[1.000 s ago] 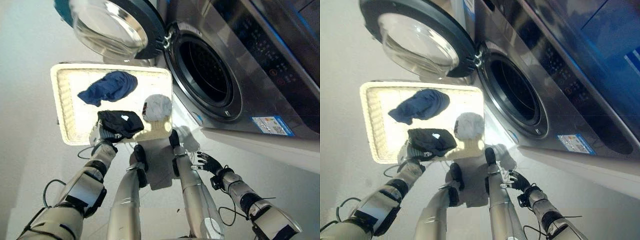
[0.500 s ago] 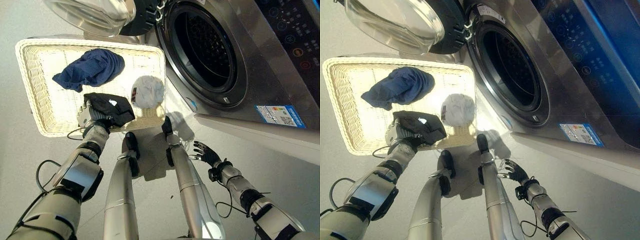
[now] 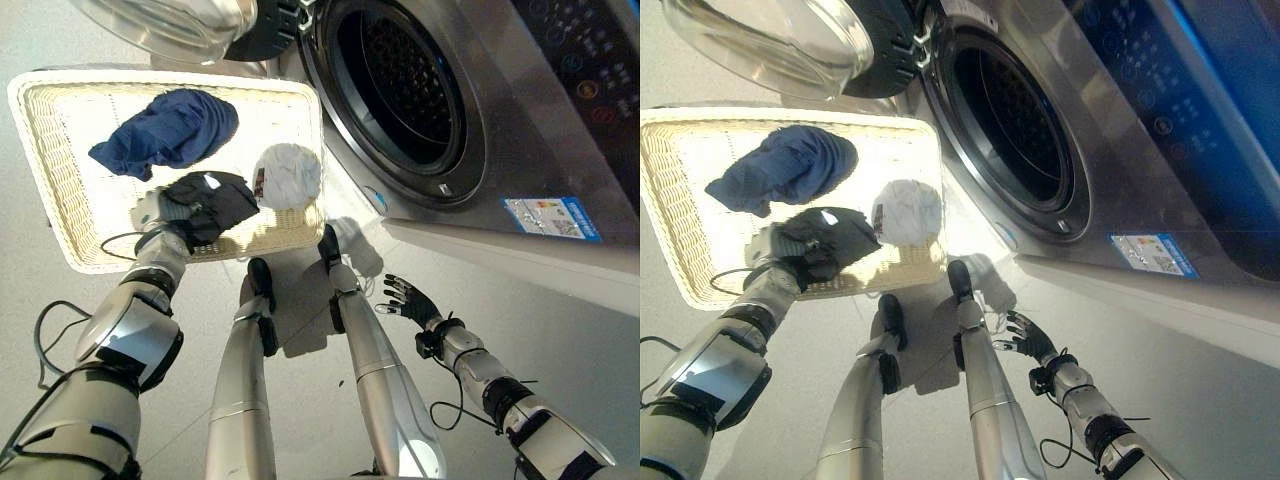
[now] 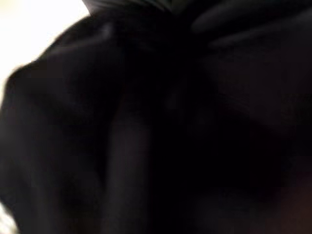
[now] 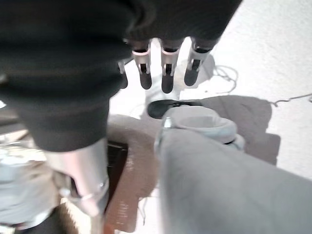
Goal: Put the clothes into the washing machine.
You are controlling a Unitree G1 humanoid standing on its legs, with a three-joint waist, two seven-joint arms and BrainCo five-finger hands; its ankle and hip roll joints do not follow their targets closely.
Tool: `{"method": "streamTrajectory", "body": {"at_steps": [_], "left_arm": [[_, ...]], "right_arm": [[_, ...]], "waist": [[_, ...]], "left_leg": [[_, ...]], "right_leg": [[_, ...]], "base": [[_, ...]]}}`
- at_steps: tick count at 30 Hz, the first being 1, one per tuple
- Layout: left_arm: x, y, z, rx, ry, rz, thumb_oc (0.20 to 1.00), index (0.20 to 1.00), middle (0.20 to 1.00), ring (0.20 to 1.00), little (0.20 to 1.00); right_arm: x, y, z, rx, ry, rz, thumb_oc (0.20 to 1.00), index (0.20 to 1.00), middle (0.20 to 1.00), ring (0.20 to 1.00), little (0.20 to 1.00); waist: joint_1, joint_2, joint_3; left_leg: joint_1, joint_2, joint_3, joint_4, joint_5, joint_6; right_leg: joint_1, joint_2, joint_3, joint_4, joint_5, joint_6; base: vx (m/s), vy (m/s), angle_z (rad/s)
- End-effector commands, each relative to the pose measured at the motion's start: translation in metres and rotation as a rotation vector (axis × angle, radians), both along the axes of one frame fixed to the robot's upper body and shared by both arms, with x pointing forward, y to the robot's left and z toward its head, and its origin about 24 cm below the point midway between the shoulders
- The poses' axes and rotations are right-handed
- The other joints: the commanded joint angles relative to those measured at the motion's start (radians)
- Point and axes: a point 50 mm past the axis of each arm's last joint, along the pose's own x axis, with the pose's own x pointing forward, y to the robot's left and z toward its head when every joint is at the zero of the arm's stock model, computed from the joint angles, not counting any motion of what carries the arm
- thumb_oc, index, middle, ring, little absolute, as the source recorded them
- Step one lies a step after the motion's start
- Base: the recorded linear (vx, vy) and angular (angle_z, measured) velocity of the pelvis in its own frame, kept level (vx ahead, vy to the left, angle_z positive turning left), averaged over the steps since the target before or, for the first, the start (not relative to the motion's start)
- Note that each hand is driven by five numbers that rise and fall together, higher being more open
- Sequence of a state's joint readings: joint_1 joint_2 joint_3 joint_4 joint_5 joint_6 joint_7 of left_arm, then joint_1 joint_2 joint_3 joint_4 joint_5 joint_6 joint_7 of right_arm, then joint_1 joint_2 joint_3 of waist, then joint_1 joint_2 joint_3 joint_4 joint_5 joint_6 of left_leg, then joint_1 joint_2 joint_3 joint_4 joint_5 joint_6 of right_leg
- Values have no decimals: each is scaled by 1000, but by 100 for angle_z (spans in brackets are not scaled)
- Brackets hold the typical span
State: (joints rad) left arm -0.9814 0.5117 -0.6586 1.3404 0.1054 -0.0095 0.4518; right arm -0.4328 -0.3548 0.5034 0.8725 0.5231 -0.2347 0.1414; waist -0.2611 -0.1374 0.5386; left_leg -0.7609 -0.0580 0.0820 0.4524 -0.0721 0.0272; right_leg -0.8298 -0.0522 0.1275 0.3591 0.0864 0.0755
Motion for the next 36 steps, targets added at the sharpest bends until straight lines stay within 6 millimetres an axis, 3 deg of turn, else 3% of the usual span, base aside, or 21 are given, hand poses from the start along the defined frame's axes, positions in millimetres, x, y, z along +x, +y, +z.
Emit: {"method": "streamTrajectory", "body": {"at_steps": [1,8,12,18,24,28,36], "left_arm": [[-5,-16,-19,-133,-45,-18,200,200,200,200,200],[-34,19,-41,-297,-122,113,200,200,200,200,200],[-44,16,-48,-368,-152,101,200,200,200,200,200],[-52,-11,-61,-608,-111,-65,200,200,200,200,200],[-61,-65,-57,-1008,5,-445,200,200,200,200,200],[-71,-102,-47,-1224,153,-729,200,200,200,200,200],[-88,-138,-46,-1432,319,-983,200,200,200,200,200]], "right_arm": [[-3,-7,9,-3,-80,-3,1000,1000,1000,1000,1000],[4,-16,29,42,-157,-56,1000,1000,1000,1000,1000],[13,-16,49,59,-211,-53,1000,1000,1000,1000,1000],[18,-4,70,81,-284,-17,1000,1000,1000,1000,1000],[18,22,86,43,-360,107,1000,1000,1000,1000,1000],[12,42,90,-18,-376,258,1000,1000,1000,1000,1000],[0,76,82,-26,-314,466,1000,1000,1000,1000,1000]], "waist": [[42,24,-19],[111,101,-19],[136,133,-30],[176,172,-88],[214,207,-141],[229,214,-167],[237,200,-188]], "left_leg": [[98,-12,-4,47,-62,-74],[292,-5,-64,-68,0,-94],[382,-6,-81,-144,33,-103],[469,4,-90,-271,81,-114],[544,12,-96,-379,122,-119],[574,7,-106,-381,120,-117],[627,7,-107,-394,110,-108]], "right_leg": [[114,53,-74,-47,-29,-24],[308,37,-117,-34,-101,-35],[395,23,-138,-50,-114,-36],[494,9,-183,-127,-117,-29],[600,7,-218,-215,-114,-23],[651,2,-233,-237,-116,-25],[720,6,-236,-273,-109,-22]], "base": [[0,0,0],[-6,-45,20],[13,22,33],[-17,13,26],[-20,-12,20],[20,-20,17],[39,-44,4]]}}
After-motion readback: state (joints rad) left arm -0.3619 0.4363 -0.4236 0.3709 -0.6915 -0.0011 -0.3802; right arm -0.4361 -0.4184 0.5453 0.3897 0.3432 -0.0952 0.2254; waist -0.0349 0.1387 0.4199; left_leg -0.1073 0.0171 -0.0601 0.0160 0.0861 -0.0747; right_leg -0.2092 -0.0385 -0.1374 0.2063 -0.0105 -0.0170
